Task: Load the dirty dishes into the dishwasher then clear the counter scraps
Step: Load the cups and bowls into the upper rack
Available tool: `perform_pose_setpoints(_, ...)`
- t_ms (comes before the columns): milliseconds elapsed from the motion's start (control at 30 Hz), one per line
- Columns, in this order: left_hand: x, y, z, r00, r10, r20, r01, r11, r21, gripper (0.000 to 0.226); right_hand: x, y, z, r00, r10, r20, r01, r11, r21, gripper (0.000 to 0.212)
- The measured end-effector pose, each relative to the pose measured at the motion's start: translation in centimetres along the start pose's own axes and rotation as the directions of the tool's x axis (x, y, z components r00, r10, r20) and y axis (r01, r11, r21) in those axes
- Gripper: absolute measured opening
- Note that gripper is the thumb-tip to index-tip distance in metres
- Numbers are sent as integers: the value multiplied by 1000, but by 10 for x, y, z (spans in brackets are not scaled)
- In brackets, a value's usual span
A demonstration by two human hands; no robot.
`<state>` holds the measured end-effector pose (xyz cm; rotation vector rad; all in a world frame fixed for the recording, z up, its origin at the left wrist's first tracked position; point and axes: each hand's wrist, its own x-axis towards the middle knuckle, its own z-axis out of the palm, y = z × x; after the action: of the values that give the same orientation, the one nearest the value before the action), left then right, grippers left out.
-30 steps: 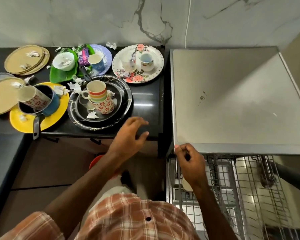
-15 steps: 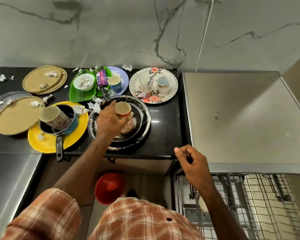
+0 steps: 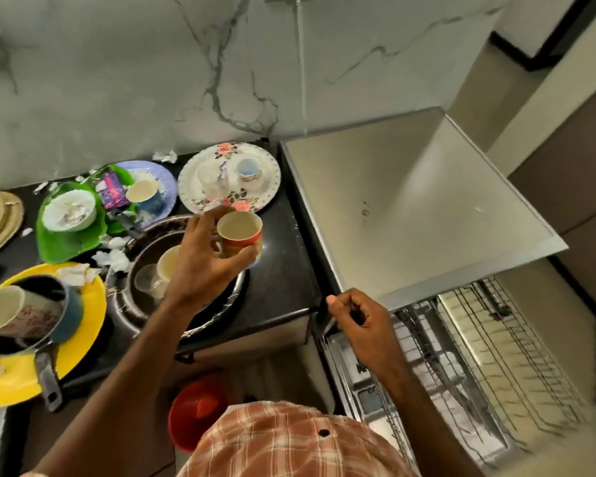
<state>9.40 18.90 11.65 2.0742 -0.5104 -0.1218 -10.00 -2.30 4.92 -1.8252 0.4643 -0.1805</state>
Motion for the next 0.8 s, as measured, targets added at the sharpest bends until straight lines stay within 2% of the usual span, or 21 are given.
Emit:
perform_pose_setpoints(133, 4, 31, 60, 977, 30, 209, 4, 987, -159, 64, -17, 7, -22, 987, 34, -157, -23, 997, 70, 24)
perform_pose_setpoints(267, 0, 53, 131, 931, 39, 362, 24, 986, -168, 74, -37, 22, -58, 932, 143, -334, -61, 968, 245, 8)
perform_pose_setpoints(367, -9, 74, 180, 866, 88, 492, -34, 993, -117, 66, -50, 37, -86, 896, 213, -390, -58, 926, 373, 16)
perform_pose_setpoints(433, -17, 87, 211, 821, 64, 568, -35, 997, -61, 59, -58, 47, -100, 875, 260, -408, -59, 894, 443, 19)
perform_pose_setpoints(467, -23, 93, 232, 791, 26, 611, 8, 999, -53, 58, -64, 57, -109, 860, 276, -428, -50, 882, 469, 21)
perform_pose_setpoints(533, -32, 95, 254, 741, -143, 656, 288, 950, -119, 59, -68, 67, -110, 835, 296, -463, -34, 869, 494, 26)
perform_pose_setpoints(600, -42, 103, 282, 618, -304, 725, 544, 831, -115, 62, -77, 84, -119, 795, 339, -503, -16, 840, 542, 32)
perform_pose_setpoints(667, -50, 111, 301, 516, -367, 774, 657, 750, -82, 55, -86, 95, -127, 784, 351, -513, -9, 831, 555, 32)
perform_pose_setpoints(733, -54, 116, 320, 450, -403, 797, 710, 703, -45, 43, -93, 106, -135, 793, 344, -502, -6, 829, 559, 31)
perform_pose_setpoints(800, -55, 116, 344, 401, -442, 802, 726, 687, 15, 41, -97, 118, -146, 807, 347, -478, -15, 821, 570, 35)
